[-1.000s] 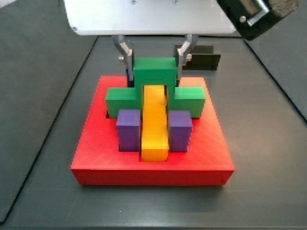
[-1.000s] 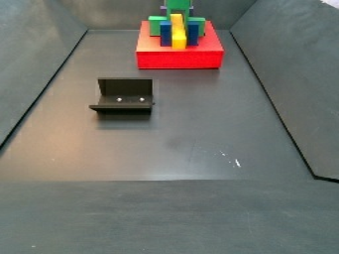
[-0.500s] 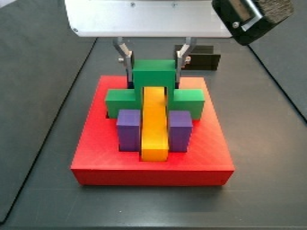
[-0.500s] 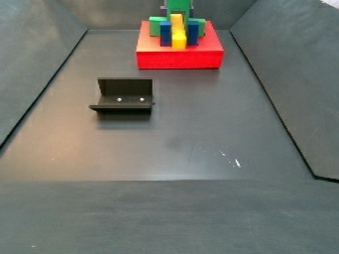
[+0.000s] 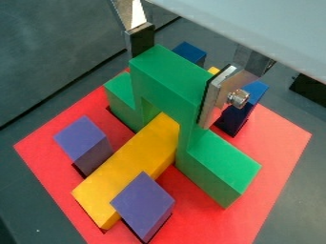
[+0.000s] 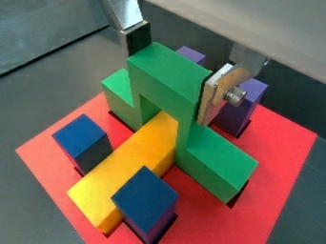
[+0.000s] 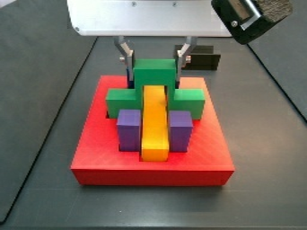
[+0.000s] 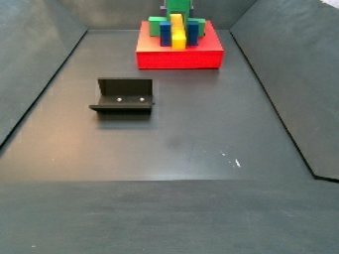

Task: Pick up the green object. Move up. Place the green object on the fixture. Regrasp the green object. Move to above the board. Insert the green object.
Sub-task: Insert the green object.

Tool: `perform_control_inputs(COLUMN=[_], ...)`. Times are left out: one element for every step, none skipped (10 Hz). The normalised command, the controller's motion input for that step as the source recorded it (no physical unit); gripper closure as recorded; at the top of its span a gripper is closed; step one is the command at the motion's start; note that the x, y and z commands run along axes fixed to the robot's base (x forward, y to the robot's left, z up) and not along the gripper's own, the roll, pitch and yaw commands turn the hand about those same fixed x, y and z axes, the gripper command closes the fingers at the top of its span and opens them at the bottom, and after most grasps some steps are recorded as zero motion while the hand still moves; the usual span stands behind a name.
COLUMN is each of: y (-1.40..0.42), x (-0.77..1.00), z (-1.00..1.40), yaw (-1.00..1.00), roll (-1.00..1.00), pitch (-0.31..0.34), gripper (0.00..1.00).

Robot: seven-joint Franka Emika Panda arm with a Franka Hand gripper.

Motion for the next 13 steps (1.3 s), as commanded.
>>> perform_control_inputs(y=[0.0, 0.0, 0.0, 0.0, 0.0, 0.02, 0.0, 0.0, 0.0, 0.0, -0.01, -0.04, -0.1], x=[0.0, -0.06, -0.08, -0.16, -0.08, -0.15, -0.18, 0.0, 0.0, 0.01, 0.04, 0.1, 0.13], z=[-0.13, -0.09, -0.1, -0.13, -0.05, 0.0, -0.03, 0.0, -0.06, -0.37, -0.49, -0.55, -0.49], yaw=[-0.05, -0.05, 0.0, 0.06, 0.02, 0.0, 0.0, 0.01, 0.06, 0.01, 0.01, 0.01, 0.0], roll=[0.09, 0.06, 0.06, 0.07, 0.05, 0.04, 0.03, 0.0, 0.05, 0.1, 0.13, 0.19, 0.22], pitch=[0.041, 0.0, -0.02, -0.1, -0.039, -0.004, -0.01, 0.0, 0.0, 0.0, 0.0, 0.0, 0.004], gripper=[1.0, 1.0, 1.0, 1.0, 1.0, 1.0, 1.0, 1.0, 1.0, 1.0, 1.0, 1.0, 1.0])
